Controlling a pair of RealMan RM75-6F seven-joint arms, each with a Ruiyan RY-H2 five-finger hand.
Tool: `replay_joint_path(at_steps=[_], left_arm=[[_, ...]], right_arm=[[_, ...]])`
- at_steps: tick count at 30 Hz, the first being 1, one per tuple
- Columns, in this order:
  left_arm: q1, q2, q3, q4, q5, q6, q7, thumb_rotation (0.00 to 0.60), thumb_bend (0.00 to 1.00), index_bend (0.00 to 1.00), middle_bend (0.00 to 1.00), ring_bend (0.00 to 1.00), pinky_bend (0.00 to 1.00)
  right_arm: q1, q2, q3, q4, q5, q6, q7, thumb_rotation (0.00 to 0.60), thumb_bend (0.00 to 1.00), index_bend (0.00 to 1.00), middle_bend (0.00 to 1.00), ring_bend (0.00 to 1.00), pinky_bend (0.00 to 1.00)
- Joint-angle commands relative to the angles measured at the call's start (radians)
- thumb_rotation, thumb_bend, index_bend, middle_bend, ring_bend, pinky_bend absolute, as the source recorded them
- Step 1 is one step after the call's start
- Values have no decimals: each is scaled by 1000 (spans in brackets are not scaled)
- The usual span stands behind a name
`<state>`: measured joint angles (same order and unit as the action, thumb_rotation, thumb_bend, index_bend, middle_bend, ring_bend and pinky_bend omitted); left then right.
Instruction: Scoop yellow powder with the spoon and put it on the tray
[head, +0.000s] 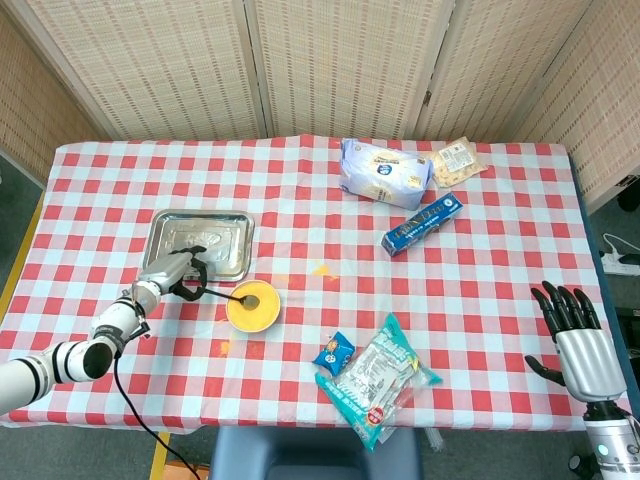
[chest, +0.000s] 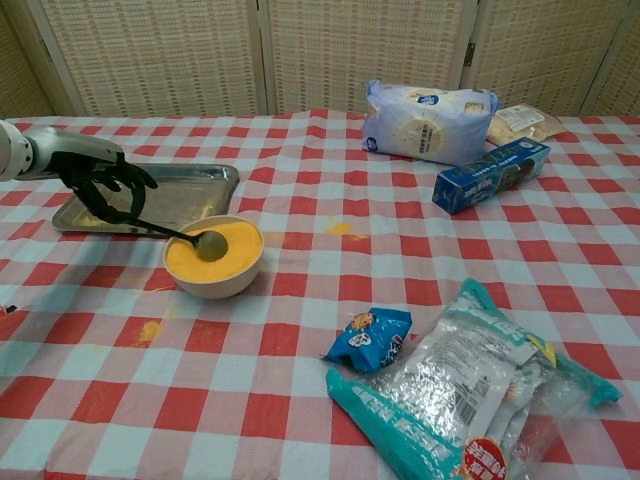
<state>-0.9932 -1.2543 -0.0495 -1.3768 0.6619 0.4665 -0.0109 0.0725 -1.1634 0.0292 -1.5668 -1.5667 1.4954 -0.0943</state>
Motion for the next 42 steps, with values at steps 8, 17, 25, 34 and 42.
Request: replay_joint_path(at_steps=[8,17,25,34,42], left_arm=[[19,-2,-5,-16,34,38,-7,600,430,682,80,0,13],[92,26,-28,-121,158,168,-17,600,493,800,166,0,16],[184,33,-53,-202,296,321,-58,600,638,883,247,28,20],[303,-75,-51,-208,434,603,8,600,639,887,277,51,29],[336,-176,-38,-189,476,719,205,600,640,887,281,53,30]], right_arm=[[0,-1,0,0,0,0,0,600,50,0,0,0,0],[-1,-1,-2,-1,-5,3,0,600,51,0,0,0,0],[-3,2,-10,-5,-19,7,3,600,50,0,0,0,0],[-7,8,-18,-9,-36,15,11,600,51,0,0,0,0],[-8,12,-20,-11,-41,18,19,600,51,0,0,0,0]])
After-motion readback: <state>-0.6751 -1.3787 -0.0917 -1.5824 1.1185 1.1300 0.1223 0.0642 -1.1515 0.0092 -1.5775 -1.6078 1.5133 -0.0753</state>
